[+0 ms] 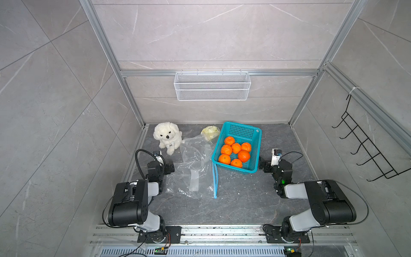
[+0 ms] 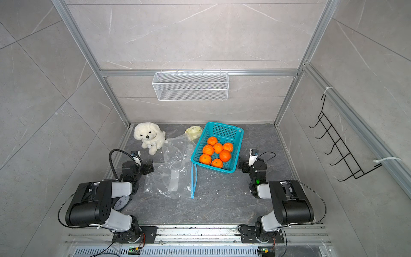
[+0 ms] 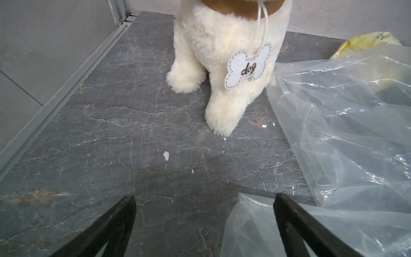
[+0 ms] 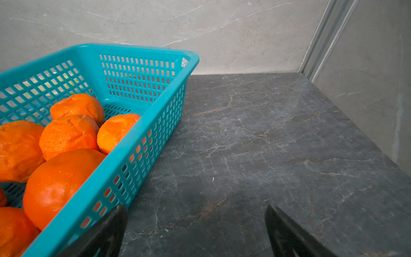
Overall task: Open the zip-top bag and take out the orange
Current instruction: Reset both arms
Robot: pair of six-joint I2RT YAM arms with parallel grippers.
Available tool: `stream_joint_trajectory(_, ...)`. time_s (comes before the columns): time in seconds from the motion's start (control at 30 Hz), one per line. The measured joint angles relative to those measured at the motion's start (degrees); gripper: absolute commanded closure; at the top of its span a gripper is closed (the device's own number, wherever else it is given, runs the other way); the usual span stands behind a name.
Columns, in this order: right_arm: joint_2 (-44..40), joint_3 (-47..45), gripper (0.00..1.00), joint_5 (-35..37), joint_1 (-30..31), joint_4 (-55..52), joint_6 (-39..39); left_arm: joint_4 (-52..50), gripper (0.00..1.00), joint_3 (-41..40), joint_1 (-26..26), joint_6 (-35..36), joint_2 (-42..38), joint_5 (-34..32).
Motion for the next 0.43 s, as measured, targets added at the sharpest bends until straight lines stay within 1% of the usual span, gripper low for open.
stream_joint_trajectory(0.17,0.04,0.94,0.01,-2.16,0.22,-1.68,-0.98,0.09,0.00,0.00,-0.02,0.15,0.02,-0.17)
stream_joint_trajectory(0.43,0.09,1.40,0.01,-3.02,0.31,-2.56,-1.49,0.15,0.00,0.00,-0.02,0.31,0.02,-0.22)
